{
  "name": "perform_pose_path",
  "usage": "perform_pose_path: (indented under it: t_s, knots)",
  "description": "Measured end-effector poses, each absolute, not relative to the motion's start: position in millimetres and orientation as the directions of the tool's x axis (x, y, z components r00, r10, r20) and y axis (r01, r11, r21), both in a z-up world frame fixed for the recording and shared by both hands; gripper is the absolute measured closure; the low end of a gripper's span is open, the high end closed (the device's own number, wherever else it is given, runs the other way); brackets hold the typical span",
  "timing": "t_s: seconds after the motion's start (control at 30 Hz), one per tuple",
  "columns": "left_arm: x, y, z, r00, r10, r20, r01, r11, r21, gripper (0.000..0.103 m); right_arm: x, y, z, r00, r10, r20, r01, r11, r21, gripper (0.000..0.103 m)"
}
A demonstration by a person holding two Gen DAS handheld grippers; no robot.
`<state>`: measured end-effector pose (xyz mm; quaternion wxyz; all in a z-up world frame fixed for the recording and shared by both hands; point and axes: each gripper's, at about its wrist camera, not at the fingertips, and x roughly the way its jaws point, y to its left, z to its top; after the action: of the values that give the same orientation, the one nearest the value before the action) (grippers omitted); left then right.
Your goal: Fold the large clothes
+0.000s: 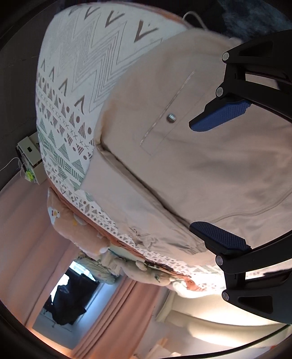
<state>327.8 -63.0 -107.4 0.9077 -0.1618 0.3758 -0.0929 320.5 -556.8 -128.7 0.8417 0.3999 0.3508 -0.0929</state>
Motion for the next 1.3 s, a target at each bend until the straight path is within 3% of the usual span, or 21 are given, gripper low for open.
perform_pose_path:
  t_s: [0.27, 0.87, 1.17, 1.3]
  knots:
    - [257.4, -48.5, -96.4, 0.718, -0.317, -0.619, 0.028, 0.903, -0.43, 0.009, 242.9, -541.9, -123.8, 0.784, 0.234, -0.575, 0.33, 0.628, 0.705, 0.02]
    - [153.0, 8.3, -34.2, 0.78, -0.272, -0.563, 0.023, 0.912, -0.409, 0.008, 143.8, -573.5, -108.1, 0.782, 0.179, -0.596, 0.285, 0.748, 0.599, 0.02]
    - [163.6, 46.6, -69.9, 0.767, -0.208, -0.607, -0.055, 0.921, -0.385, 0.004, 140.5, -600.3, -138.2, 0.75, 0.177, -0.637, 0.299, 0.769, 0.566, 0.02]
    - [179.8, 52.9, -96.4, 0.735, -0.236, -0.635, -0.06, 0.911, -0.408, 0.004, 146.4, -615.7, -161.6, 0.735, 0.162, -0.659, 0.353, 0.738, 0.575, 0.011]
